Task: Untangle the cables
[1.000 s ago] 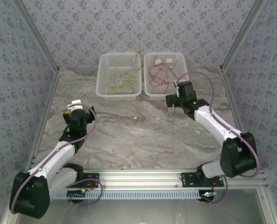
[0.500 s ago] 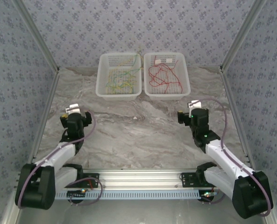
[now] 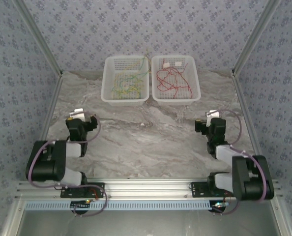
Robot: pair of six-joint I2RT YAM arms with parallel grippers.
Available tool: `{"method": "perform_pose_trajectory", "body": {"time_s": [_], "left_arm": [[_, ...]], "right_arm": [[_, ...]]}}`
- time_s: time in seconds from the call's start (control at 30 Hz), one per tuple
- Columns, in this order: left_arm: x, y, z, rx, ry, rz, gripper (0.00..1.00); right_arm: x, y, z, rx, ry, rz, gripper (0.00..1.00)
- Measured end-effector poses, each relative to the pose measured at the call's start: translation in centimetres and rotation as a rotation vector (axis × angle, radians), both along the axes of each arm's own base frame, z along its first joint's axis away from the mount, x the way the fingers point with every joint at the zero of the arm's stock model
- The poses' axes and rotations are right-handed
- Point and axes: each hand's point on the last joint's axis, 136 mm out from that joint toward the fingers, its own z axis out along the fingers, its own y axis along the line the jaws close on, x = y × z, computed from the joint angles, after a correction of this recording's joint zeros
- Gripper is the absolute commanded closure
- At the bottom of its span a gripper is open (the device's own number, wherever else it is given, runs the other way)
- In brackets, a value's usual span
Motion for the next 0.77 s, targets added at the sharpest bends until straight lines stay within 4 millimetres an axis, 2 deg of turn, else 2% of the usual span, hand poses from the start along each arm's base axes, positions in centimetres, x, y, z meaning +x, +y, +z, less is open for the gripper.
{"method": "perform_pose_trajectory", "body": {"time_s": [0.07,0.13,0.23,0.33,0.4,0.77], "left_arm": [[0.0,-0.5,-0.7,-0.004,0.03,-0.036,0.01],[0.7,-0.8,-0.1,-0.008,0.015,-0.056,0.01],[2.2,-0.9,1.2,-0.01,-0.002,-0.06,0.01],[3.2,-0.9,2.4,-0.009,-0.024,-0.059,0.01],[3.3,-0.9,2.3,-0.009,-0.02,-0.059,0.01],[3.0,-0.9,1.6,-0.01,0.01,-0.059,0.01]], "right_arm": [[1.2,0.0,-0.1,0.036,-0.022,0.026,0.0],[2.0,0.4,-0.9,0.056,-0.04,0.054,0.0],[2.1,1.0,-2.2,0.082,0.002,0.071,0.0],[3.3,0.2,-0.9,0.08,-0.035,0.034,0.0],[3.7,0.2,-0.3,0.079,-0.053,0.03,0.0],[3.9,0.2,-0.1,0.08,-0.057,0.026,0.0]]}}
